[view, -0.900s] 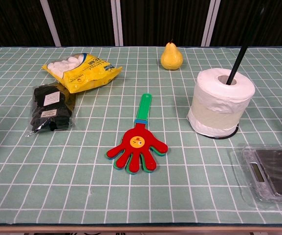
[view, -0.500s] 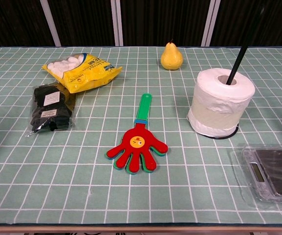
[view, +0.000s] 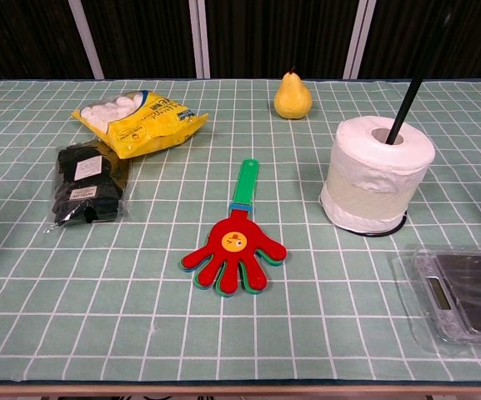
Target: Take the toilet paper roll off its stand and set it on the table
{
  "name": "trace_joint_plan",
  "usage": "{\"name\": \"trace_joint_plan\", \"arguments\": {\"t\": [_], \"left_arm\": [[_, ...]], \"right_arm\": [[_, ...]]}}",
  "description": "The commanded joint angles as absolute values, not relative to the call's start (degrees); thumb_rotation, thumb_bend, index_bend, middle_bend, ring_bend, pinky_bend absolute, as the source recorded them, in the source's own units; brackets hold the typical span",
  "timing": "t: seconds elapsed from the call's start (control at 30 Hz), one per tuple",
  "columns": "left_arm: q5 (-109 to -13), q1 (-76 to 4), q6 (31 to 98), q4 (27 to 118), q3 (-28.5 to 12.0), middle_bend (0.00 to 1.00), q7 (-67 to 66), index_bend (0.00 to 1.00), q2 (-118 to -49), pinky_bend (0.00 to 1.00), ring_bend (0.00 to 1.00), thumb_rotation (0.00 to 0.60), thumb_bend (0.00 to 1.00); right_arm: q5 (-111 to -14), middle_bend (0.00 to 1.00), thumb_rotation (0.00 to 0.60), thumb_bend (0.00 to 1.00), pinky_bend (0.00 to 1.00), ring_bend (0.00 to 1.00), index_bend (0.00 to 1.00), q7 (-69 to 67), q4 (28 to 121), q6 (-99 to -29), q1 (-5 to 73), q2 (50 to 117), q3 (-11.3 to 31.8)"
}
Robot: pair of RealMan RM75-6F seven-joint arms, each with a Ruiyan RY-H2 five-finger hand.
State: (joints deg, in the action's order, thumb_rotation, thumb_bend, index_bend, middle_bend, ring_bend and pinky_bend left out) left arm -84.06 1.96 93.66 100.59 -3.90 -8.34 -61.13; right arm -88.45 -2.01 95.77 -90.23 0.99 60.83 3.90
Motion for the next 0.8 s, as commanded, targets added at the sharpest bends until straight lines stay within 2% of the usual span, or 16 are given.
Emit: {"name": "trace_joint_plan", "arguments": {"t": [0.03,0.17,0.37,0.47,0.57,0.67,0.8], "left_arm": [[-83.82,1.89,93.46,100.56,-4.0,0.0,-8.28,0.13,-61.12,0.0,0.0,0.6,0.12],[-83.69,1.71,92.87,100.59,-3.87,0.0,-8.37,0.13,-61.14,0.0,0.0,0.6,0.12],[-83.59,1.41,92.31,100.72,-3.87,0.0,-8.65,0.13,-61.27,0.0,0.0,0.6,0.12],[-83.75,1.4,92.38,100.68,-3.83,0.0,-8.79,0.13,-61.34,0.0,0.0,0.6,0.12],[-83.54,1.41,92.29,100.65,-3.85,0.0,-8.78,0.13,-61.3,0.0,0.0,0.6,0.12],[-83.44,1.4,92.2,100.64,-3.85,0.0,-8.73,0.13,-61.26,0.0,0.0,0.6,0.12],[-83.52,1.36,92.14,100.61,-3.8,0.0,-8.85,0.13,-61.27,0.0,0.0,0.6,0.12]], "right_arm": [[-87.68,0.0,0.6,0.0,0.0,0.0,0.0,-3.78,96.62,-89.08,1.1,60.62,3.67],[-86.51,0.0,0.6,0.0,0.0,0.0,0.0,-8.14,98.03,-86.91,1.51,60.56,3.39],[-83.71,0.0,0.6,0.0,0.0,0.0,0.0,-24.58,98.99,-81.21,4.61,62.63,5.43],[-81.42,0.0,0.6,0.0,0.0,0.0,0.0,-34.24,100.23,-75.55,7.39,63.1,6.82],[-78.34,0.0,0.6,0.0,0.0,0.0,0.0,-45.01,99.83,-66.7,11.41,64.24,8.12],[-76.43,0.0,0.6,0.0,0.0,0.0,0.0,-47.07,96.8,-63.98,13.12,67.61,8.88],[-74.54,0.0,0.6,0.0,0.0,0.0,0.0,-45.98,92.91,-64.51,13.95,73.51,9.85]]}}
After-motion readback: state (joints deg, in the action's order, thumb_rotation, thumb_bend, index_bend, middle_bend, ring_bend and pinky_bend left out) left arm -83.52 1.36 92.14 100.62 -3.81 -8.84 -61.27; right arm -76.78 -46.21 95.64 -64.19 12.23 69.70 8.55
